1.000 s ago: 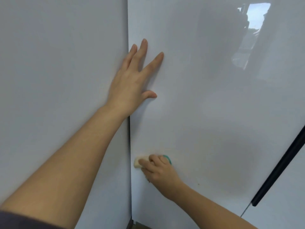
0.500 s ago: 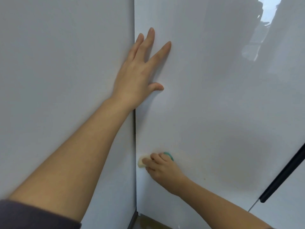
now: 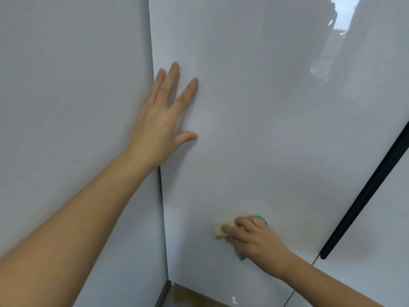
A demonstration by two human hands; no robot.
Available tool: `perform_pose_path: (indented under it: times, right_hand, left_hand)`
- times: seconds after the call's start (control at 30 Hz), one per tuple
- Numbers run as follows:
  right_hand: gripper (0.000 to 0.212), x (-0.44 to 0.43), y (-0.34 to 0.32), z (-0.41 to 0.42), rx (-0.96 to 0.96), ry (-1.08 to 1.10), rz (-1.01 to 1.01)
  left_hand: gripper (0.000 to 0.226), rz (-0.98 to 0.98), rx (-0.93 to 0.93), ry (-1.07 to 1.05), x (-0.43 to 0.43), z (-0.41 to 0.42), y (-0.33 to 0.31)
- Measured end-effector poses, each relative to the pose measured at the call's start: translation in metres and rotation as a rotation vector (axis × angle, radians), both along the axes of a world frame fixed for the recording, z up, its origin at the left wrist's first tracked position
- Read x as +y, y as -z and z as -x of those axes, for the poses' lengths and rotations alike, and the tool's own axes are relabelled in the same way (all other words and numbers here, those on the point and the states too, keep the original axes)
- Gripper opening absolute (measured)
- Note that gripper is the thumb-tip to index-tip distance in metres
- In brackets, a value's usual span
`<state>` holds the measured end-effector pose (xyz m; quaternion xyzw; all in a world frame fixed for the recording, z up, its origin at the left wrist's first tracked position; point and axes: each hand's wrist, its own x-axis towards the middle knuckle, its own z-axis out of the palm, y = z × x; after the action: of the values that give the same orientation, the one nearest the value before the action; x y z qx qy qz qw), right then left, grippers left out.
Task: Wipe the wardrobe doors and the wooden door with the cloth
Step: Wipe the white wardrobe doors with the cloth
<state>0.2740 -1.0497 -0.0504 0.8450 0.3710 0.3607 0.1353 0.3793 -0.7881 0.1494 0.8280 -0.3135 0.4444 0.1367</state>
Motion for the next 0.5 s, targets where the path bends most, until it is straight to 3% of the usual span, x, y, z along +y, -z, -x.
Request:
perform_pose_path:
  times: [0.13, 0.2, 0.37, 0.43, 0.5]
  right_hand:
    - [0.021, -0.013, -0.066, 0.0, -0.232, -0.011, -0.258]
    - [0.015, -0.021, -0.06, 0.0, -0.278, 0.004, -0.302]
    - [0.024, -0.048, 0.017, 0.023, -0.082, -0.001, -0.03]
    - [0.022, -0.061, 0.004, 0.033, -0.043, -0.002, 0.015]
    - [0.013, -0.07, -0.034, 0.037, -0.111, 0.001, -0.07]
  left_hand:
    - [0.104, 0.001, 0.002, 0.022, -0.014, 0.013, 0.048]
    - [0.108, -0.007, 0.048, -0.004, -0.021, 0.014, 0.064]
    - [0.106, 0.018, 0.071, -0.002, -0.028, 0.008, 0.073]
    - [0.105, 0.03, 0.08, -0.002, -0.028, 0.007, 0.074]
    - [0.105, 0.04, 0.088, -0.008, -0.029, 0.007, 0.076]
